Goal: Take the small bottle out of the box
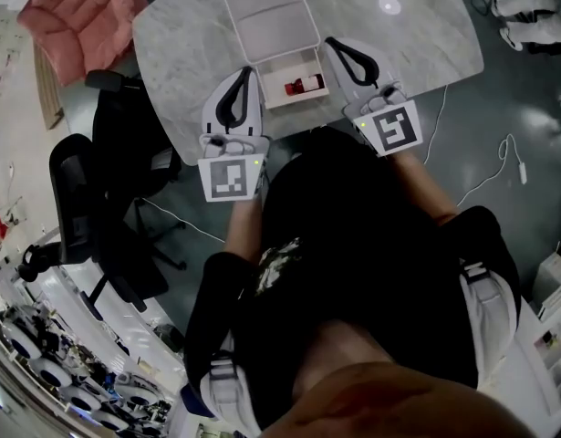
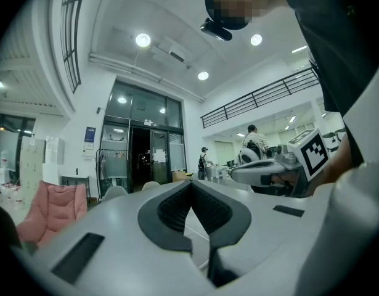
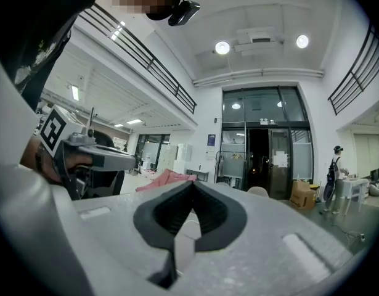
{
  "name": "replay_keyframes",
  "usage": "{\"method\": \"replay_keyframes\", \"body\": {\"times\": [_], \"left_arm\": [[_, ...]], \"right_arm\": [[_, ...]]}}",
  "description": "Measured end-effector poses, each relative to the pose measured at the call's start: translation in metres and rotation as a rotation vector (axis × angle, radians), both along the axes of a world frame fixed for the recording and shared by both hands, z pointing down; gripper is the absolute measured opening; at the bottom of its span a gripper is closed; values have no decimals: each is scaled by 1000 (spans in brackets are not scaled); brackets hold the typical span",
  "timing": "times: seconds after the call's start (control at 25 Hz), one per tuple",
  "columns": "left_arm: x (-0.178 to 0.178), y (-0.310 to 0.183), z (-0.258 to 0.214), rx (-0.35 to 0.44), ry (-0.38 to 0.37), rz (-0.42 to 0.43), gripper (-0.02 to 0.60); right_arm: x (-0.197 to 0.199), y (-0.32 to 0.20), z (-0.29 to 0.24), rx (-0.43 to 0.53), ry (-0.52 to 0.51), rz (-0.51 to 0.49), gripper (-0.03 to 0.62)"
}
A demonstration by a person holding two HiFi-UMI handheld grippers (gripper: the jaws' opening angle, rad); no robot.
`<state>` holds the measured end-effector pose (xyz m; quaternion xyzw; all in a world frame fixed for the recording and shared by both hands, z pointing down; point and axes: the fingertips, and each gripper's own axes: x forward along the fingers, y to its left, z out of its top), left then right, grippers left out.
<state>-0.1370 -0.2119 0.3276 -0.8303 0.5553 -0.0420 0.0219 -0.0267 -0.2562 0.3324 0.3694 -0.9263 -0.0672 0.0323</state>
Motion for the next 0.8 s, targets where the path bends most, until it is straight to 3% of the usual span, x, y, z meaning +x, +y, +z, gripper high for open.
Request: {"method": "replay_keyframes", "body": {"times": [0.24, 0.44, 0.6, 0.8], "left_arm": [[-8, -30, 8, -9, -43, -45, 12], [-15, -36, 34, -68, -21, -123, 12], [-7, -40, 50, -108, -15, -100, 12], [-10, -46, 77, -182, -32, -61, 12]], "right_arm": [[-19, -35, 10, -27, -22, -83, -5], [-31, -48, 25, -64, -35, -171, -5], [-33, -52, 35, -85, -28, -203, -5], [-30, -54, 71, -152, 57, -224, -5]]}}
